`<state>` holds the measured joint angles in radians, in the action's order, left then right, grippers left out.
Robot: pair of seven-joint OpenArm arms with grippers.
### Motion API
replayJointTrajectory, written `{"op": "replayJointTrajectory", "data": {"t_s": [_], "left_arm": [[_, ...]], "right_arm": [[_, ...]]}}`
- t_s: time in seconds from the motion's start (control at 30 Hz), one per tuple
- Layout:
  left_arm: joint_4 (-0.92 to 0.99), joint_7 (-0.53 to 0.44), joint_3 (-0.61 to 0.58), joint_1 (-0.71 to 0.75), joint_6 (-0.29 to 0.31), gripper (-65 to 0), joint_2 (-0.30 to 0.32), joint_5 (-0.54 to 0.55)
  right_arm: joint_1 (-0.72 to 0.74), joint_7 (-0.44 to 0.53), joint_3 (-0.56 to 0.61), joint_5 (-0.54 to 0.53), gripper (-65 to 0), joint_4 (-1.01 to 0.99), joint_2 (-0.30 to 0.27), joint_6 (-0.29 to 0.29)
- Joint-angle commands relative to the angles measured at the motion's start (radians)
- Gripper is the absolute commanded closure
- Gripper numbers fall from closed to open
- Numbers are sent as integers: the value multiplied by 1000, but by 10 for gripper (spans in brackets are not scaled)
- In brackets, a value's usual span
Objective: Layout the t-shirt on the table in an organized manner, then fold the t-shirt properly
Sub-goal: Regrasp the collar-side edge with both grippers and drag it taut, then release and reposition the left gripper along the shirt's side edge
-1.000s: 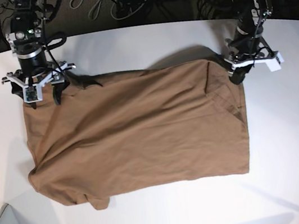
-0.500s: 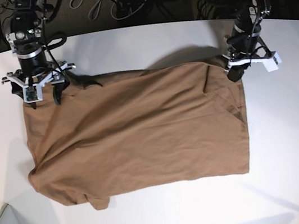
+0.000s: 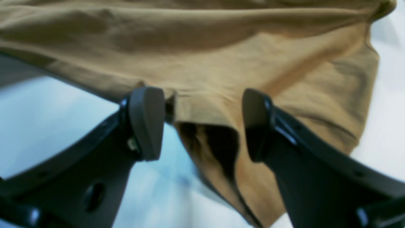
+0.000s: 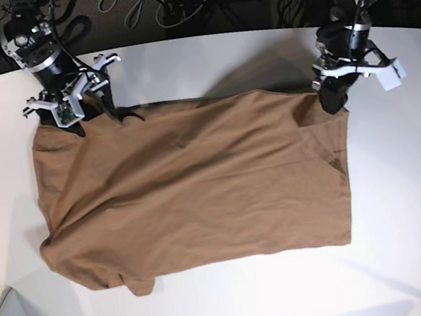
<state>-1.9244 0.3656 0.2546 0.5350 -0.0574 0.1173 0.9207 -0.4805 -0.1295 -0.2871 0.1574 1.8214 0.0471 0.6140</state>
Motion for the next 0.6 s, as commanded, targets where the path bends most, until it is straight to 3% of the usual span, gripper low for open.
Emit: {"op": "replayJointTrajectory", "data": {"t_s": [0.0, 0.2, 0.57], "left_arm": [[-10, -9, 5, 29, 9, 0, -21, 2], [84, -7, 107, 61, 12, 0, -117, 1], [282, -6, 159, 33, 14, -1, -117, 10]], "right_arm": [[-1, 27, -4, -11, -394, 15, -13, 5], [1, 27, -5, -11, -393, -21, -19, 5], [10, 34, -76, -11, -392, -24, -17, 5]]}}
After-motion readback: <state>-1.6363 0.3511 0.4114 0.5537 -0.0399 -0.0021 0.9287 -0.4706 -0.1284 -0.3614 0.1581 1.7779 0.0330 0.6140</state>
